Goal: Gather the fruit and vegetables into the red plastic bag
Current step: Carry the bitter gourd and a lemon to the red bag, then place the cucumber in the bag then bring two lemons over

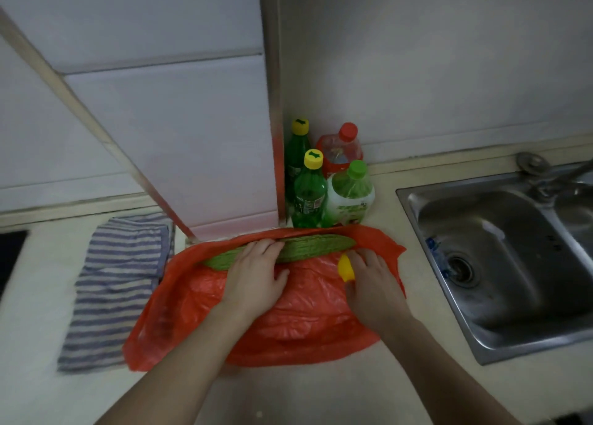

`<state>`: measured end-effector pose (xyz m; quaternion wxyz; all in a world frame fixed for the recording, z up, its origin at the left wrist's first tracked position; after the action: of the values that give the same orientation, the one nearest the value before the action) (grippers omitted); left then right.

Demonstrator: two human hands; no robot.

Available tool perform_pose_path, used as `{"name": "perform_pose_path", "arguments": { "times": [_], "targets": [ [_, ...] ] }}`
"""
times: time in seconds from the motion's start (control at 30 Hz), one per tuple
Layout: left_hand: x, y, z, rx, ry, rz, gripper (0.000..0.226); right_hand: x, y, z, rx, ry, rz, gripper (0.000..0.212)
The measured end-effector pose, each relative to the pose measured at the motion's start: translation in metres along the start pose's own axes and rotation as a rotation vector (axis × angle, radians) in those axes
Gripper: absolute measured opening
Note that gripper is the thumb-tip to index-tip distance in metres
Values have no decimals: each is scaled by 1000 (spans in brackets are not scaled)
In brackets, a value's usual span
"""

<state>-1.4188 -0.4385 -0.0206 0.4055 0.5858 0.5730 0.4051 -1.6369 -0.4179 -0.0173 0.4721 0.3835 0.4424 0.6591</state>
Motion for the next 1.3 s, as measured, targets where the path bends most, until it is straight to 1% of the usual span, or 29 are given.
{"name": "perform_pose_path", "arguments": {
  "times": [0.2,0.33,0.47,0.57,0.77,1.0,1.1,1.3],
  "targets": [
    [23,43,12,1,-70,-52,52,32,23,35,70,-55,-44,59],
    [38,67,19,2,-108,-41,56,53,45,62,142,-64,-107,54],
    [62,96,21,-9,-163,-47,56,79,69,88,156,-87,-178,51],
    [81,117,16,-15,-189,-60,55,96,84,102,162,-101,-199,53],
    [121,157,7,-28,-227,-103,53,137,114,130,189,-63,-274,55],
    [185,194,3,-55,-212,-156,57,207,135,154,206,-28,-338,56],
    [214,207,3,-46,-179,-158,55,230,138,164,191,-14,-349,59],
    [278,239,32,-37,-89,-167,58,256,140,209,121,46,-343,59]
  ]
}}
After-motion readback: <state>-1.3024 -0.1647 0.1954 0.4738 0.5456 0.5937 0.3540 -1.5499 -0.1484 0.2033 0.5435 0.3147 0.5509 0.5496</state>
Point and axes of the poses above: each hand's wrist, its own x-axis away from the middle knuckle, its own y-axis out of the back of the hand, z = x × y, the point moved 4 cm from there along -x, towards the middle knuckle, and after that the axes turned 10 degrees about y, right-handed, at the moved point
